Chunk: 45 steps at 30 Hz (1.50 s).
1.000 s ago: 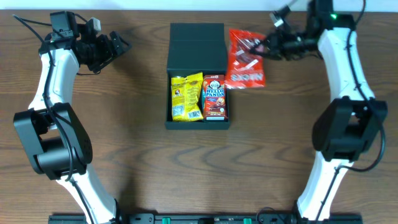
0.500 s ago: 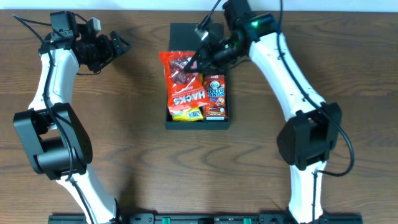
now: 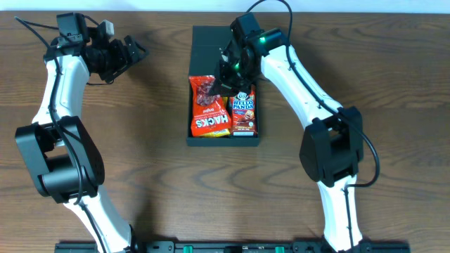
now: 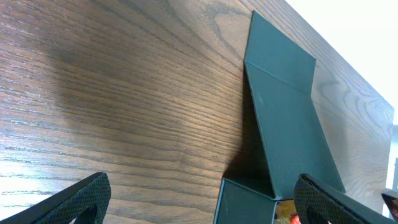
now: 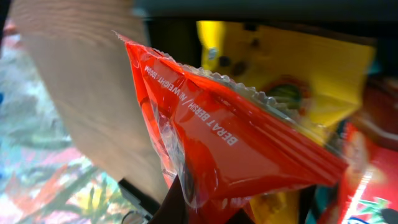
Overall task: Pack container
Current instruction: 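Place the red Hacks bag into the black box, right gripper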
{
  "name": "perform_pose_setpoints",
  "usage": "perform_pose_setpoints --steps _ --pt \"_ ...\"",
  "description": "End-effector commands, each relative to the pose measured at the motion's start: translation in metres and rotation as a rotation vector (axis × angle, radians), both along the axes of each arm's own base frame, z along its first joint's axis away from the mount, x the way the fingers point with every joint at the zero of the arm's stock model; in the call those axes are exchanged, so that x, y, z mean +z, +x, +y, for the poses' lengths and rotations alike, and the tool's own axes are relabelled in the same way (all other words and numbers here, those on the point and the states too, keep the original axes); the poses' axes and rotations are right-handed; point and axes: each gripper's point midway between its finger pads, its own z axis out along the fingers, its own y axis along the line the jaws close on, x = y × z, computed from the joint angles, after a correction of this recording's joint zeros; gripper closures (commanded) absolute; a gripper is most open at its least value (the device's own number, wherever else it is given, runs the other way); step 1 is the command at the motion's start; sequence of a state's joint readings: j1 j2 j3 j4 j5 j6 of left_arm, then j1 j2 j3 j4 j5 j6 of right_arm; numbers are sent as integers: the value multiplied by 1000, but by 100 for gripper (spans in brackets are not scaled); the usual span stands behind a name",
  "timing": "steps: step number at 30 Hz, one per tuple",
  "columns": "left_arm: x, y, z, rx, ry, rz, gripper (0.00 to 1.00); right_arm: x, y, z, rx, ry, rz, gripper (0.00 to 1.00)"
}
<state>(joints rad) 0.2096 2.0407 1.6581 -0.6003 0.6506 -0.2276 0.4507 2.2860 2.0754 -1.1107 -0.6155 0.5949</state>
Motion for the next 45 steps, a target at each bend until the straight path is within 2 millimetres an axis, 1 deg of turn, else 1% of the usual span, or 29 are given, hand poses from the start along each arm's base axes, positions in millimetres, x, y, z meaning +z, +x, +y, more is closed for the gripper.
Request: perform_pose_setpoints --steps 1,5,6,7,9,10,12,13,16,18,19,20,21,22,23,24,25,27,30,31,34,37,39,43,45 --pt "-3 -2 2 -9 12 0 5 -2 -1 -1 -49 -47 13 98" --pt "-4 -2 3 -8 16 0 5 -5 -6 -4 -50 -77 28 98" --pt "-4 -2 3 -8 16 0 5 -6 -6 -5 -49 -85 28 87" --pt "-4 -2 3 -8 16 0 5 -6 -7 -4 -48 -85 29 66" --pt "-4 -2 3 -8 16 0 5 -5 -7 -3 -44 -76 31 32" --pt "-4 -2 3 -8 16 0 5 -3 -7 -1 -35 -64 29 19" --pt "-4 -2 3 -8 15 0 5 2 -5 -1 -15 -41 12 9" --pt "-4 -2 3 -8 15 0 5 7 -3 1 -4 -27 -5 8" --pt "-4 -2 3 -8 15 0 5 31 5 3 33 4 -86 8" --pt "-4 -2 3 -8 15 0 5 50 11 0 42 -4 -154 11" --pt "-4 -2 3 -8 15 1 5 60 15 -3 40 -24 -191 13" --pt "-4 -2 3 -8 15 0 5 68 18 -8 35 -49 -224 18" --pt "-4 -2 3 -8 15 0 5 78 21 -13 33 -79 -263 33" --pt "-4 -2 3 -8 15 0 5 88 22 -15 47 -97 -305 69" --pt "-4 -2 3 -8 15 0 5 96 21 -13 75 -92 -338 93" --pt "-4 -2 3 -7 15 0 5 99 20 -9 101 -84 -356 98" --pt "-4 -2 3 -7 15 0 5 99 17 -6 132 -81 -369 99" --pt "-4 -2 3 -7 15 0 5 86 10 -1 176 -94 -354 99" --pt "-4 -2 3 -7 15 1 5 52 -1 1 204 -119 -265 99" --pt "-4 -2 3 -7 15 1 5 37 -6 0 210 -127 -222 99" --pt "-4 -2 3 -7 15 1 5 -1 -17 -5 223 -163 -123 98" --pt "-4 -2 3 -7 15 1 5 -30 -28 -12 240 -195 -47 98" --pt "-4 -2 3 -7 15 1 5 -39 -29 -17 253 -225 -43 98" --pt "-4 -2 3 -7 14 1 5 -41 -27 -21 250 -255 -51 98" --pt "-4 -2 3 -7 14 1 5 -45 -25 -27 248 -292 -57 98"
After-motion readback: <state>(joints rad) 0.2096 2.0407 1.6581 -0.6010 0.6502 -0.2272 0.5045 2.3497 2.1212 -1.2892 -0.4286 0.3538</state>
